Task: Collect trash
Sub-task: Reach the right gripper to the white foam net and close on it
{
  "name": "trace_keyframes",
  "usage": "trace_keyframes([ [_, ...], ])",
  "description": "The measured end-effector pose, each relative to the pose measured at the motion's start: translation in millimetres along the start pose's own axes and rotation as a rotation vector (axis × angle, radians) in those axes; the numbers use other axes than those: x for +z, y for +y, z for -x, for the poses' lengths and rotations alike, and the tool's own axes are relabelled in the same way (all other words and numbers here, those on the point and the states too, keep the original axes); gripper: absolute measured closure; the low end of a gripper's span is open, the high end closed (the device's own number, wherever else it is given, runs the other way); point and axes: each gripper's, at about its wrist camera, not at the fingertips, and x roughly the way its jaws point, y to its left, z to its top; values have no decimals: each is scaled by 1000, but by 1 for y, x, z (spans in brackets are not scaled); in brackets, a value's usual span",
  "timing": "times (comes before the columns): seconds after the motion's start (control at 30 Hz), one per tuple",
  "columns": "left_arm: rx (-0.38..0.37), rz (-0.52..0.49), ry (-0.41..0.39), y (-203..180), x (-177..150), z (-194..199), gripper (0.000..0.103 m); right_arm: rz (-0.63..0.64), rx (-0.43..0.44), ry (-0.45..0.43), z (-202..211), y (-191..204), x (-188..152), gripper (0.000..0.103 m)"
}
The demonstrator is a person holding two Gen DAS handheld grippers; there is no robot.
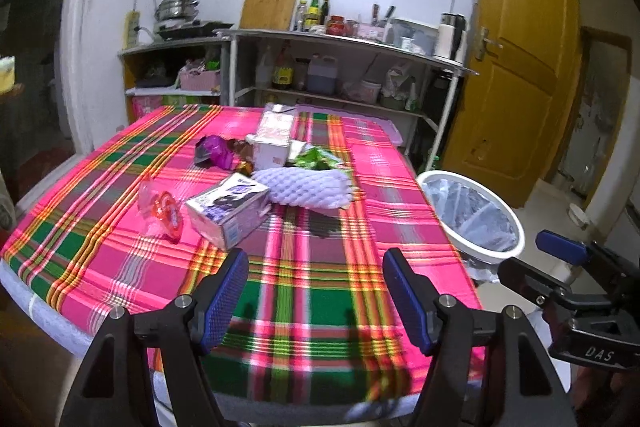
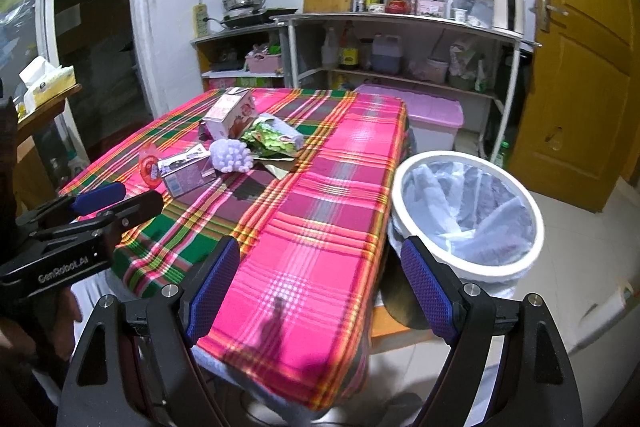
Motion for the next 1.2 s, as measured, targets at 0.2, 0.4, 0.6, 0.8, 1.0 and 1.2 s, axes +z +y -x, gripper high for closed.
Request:
trace_keyframes([
  [0.2,23,34,21,24,5,-16,34,22,47,35,-27,8,10,20],
  [0.4,83,47,38,48,12,-34,34,72,94,46,-51,22,27,20],
  [0.6,107,84,28,77,21,-43,34,140,143,37,-77,41,52,20],
  [0.8,160,129,24,108,28,-52,34,189,169,51,-106,57,70,20],
  [1.0,182,194,43,141,33,-68,34,211,184,81,-132,67,81,20],
  [1.2,163,228,78,155,32,-83,34,244,206,128,-153,75,83,45],
])
